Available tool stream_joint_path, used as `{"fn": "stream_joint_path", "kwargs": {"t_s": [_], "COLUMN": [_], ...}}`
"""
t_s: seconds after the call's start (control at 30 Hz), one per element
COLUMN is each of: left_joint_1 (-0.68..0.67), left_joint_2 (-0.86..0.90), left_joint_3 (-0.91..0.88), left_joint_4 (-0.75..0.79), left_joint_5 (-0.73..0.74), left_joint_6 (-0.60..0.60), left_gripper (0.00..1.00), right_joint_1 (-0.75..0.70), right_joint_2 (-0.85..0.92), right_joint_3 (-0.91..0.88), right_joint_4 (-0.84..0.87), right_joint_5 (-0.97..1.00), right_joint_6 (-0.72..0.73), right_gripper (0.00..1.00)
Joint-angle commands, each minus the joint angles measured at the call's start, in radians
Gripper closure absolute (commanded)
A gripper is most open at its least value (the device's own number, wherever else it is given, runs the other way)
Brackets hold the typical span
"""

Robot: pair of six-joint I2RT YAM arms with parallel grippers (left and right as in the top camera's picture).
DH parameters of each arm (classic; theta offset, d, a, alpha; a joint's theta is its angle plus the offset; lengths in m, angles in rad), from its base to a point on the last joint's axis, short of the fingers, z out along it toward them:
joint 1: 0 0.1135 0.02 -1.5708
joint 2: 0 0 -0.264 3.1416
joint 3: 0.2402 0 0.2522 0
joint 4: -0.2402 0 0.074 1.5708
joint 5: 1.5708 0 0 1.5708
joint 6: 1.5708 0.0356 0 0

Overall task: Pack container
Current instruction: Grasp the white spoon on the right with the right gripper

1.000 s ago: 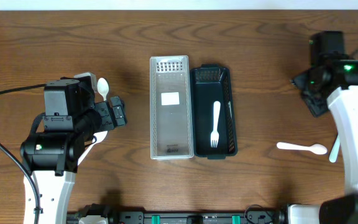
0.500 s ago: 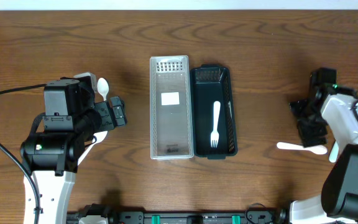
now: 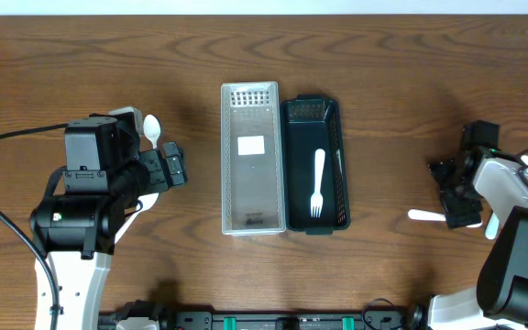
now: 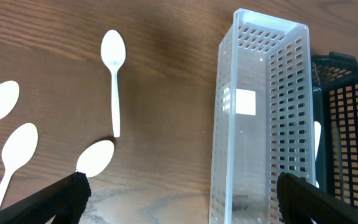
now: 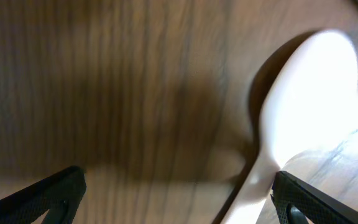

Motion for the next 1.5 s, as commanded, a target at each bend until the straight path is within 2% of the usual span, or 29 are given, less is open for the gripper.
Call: {"fn": "stream_joint_path", "kwargs": {"t_s": [0.0,0.5,0.83,1.07,1.47], "left_joint_1": [-0.002,-0.002,-0.002,-0.002,-0.002], "left_joint_2": [0.000,0.000,0.000,0.000,0.000], "left_joint_3": [0.020,0.020,0.020,0.020,0.020], "left_joint_4": [-0.002,-0.002,-0.002,-0.003,-0.009], "left_joint_5": [0.010,0.010,0.010,0.010,0.010], "left_joint_6": [-0.002,-0.002,-0.002,-0.002,-0.002], "left_gripper": [0.02,0.02,0.02,0.02,0.02], "right_joint_1": [-0.040,-0.164,-0.174,-0.174,-0.174], "right_joint_2": [0.002,0.002,0.002,0.002,0.002], "right_joint_3": [-0.008,-0.063,-0.119,-0.119,-0.119], "right_joint_4": [-0.002,0.021,0.051,0.051,0.051], "right_joint_5": [0.015,0.014,0.018,0.018,0.018], "right_joint_6": [-0.066,-0.097,-0.119,-0.130,-0.130], "right_gripper": [0.01,0.01,0.03,0.21,0.39]}}
